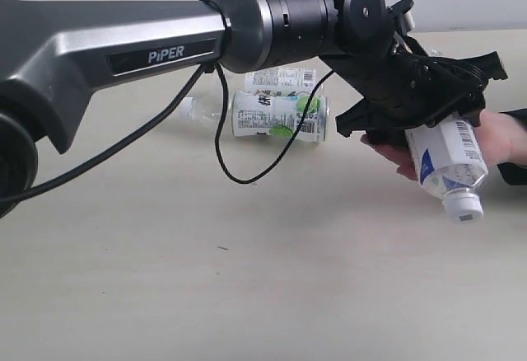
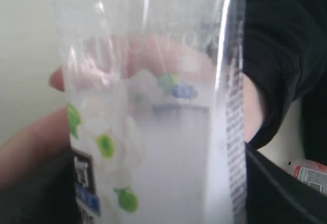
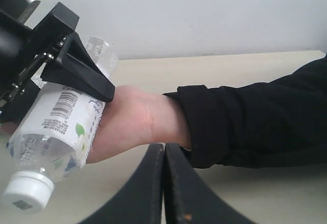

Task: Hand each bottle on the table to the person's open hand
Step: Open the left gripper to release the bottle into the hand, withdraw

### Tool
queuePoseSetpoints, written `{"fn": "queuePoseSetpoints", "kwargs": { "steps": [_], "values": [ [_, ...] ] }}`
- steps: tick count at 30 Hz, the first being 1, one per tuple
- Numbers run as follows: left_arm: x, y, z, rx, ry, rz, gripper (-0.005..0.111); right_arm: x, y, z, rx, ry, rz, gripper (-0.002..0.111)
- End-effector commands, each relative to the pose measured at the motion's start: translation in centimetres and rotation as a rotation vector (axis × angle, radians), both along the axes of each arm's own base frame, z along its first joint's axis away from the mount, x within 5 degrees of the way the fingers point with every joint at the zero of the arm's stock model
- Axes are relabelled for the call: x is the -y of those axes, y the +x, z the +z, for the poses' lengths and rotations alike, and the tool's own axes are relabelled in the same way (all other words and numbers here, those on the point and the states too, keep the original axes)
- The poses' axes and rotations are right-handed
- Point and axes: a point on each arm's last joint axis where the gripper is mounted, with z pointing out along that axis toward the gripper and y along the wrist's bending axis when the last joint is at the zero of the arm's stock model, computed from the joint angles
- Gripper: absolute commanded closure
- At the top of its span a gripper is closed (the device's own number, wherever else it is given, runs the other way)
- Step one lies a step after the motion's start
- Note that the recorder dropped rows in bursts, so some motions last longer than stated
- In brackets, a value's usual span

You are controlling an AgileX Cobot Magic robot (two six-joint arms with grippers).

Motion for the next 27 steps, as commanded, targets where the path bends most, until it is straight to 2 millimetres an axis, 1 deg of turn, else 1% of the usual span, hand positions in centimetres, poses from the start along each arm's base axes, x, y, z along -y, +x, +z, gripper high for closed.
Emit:
{"fn": "queuePoseSetpoints", "kwargs": {
  "steps": [1, 4, 10, 18, 23, 25, 27],
  "values": [
    [-0.1, 0.2, 0.2, 0.025, 0.013, -0.021, 0.024, 0.0, 0.0, 0.1, 0.018, 0.003, -0.003, 0.108],
    [-0.2, 0.1, 0.3, 0.025, 0.013, -0.023, 0.022, 0.0, 0.0, 0.1, 0.018, 0.003, -0.003, 0.108],
    [-0.4, 0.0, 0.9, 0.051, 0.024, -0.060, 0.022, 0.0, 0.0, 0.1, 0.018, 0.003, -0.003, 0.108],
    [-2.2, 0.1, 3.4, 0.073, 0.089, -0.099, 0.022, 0.0, 0.0, 0.1, 0.018, 0.003, -0.003, 0.108],
    [-3.8, -0.5, 5.0, 0.115, 0.220, -0.161, 0.022, 0.0, 0.0, 0.1, 0.018, 0.003, -0.003, 0.108],
    [-4.5, -0.7, 6.0, 0.131, 0.258, -0.176, 0.022, 0.0, 0.0, 0.1, 0.018, 0.003, -0.003, 0.108],
    [-5.2, -1.0, 7.1, 0.150, 0.293, -0.195, 0.027, 0.0, 0.0, 0.1, 0.018, 0.003, -0.003, 0.108]
  ]
}}
